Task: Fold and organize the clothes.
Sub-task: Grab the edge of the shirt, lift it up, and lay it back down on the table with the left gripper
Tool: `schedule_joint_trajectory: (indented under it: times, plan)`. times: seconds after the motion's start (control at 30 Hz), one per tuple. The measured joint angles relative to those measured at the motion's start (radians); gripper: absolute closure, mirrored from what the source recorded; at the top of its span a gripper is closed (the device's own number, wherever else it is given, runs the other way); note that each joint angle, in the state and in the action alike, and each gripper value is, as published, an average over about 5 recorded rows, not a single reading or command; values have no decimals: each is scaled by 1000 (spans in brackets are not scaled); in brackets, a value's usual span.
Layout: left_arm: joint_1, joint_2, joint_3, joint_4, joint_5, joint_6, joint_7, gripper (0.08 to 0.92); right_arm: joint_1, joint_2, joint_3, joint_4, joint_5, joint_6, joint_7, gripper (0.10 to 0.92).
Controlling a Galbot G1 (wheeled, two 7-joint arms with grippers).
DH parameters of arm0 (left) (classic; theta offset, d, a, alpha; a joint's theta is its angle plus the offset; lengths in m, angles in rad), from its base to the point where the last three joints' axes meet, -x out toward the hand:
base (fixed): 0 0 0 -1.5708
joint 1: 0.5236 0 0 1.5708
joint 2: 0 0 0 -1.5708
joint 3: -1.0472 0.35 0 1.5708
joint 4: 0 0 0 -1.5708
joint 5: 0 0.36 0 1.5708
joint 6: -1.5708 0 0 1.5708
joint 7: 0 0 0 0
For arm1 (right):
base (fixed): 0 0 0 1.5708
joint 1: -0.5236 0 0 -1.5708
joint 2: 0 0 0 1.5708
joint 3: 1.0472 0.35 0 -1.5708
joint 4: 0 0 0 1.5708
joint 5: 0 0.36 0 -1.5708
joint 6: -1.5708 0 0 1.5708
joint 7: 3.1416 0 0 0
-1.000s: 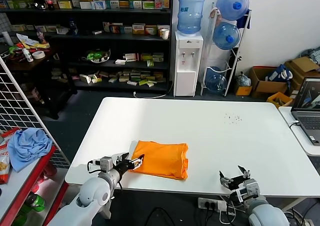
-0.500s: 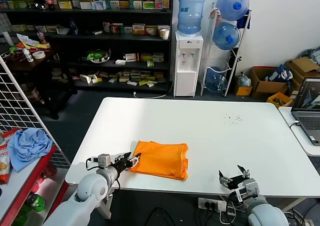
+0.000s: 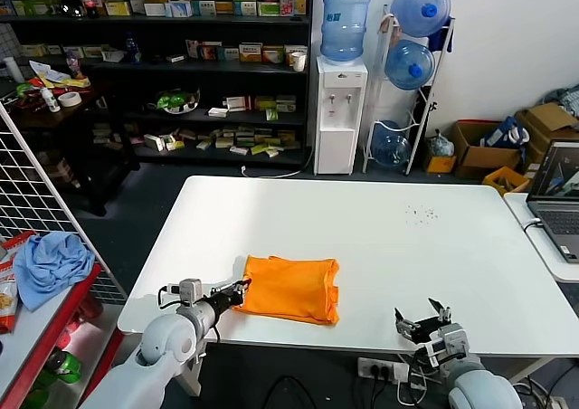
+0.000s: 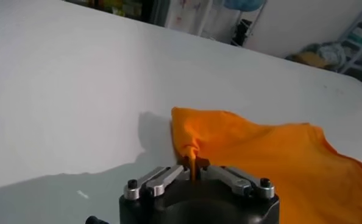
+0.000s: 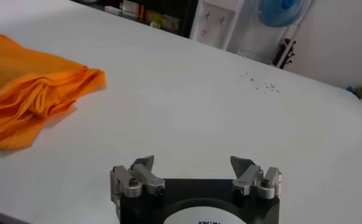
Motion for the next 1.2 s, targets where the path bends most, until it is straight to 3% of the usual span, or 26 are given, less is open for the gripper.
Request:
schedule_joint_trajectory:
  times: [0.47, 0.73, 1.2]
  plan:
    - [56, 63, -83, -71, -8, 16, -50, 872, 25, 2, -22, -3, 2, -2, 2, 203]
    - [79, 171, -182, -48, 49, 18, -58, 872, 44, 0, -43, -5, 7, -1, 2, 203]
    - [50, 361, -288, 104, 303, -78, -57, 872, 57, -14, -57, 1, 19, 0, 1, 203]
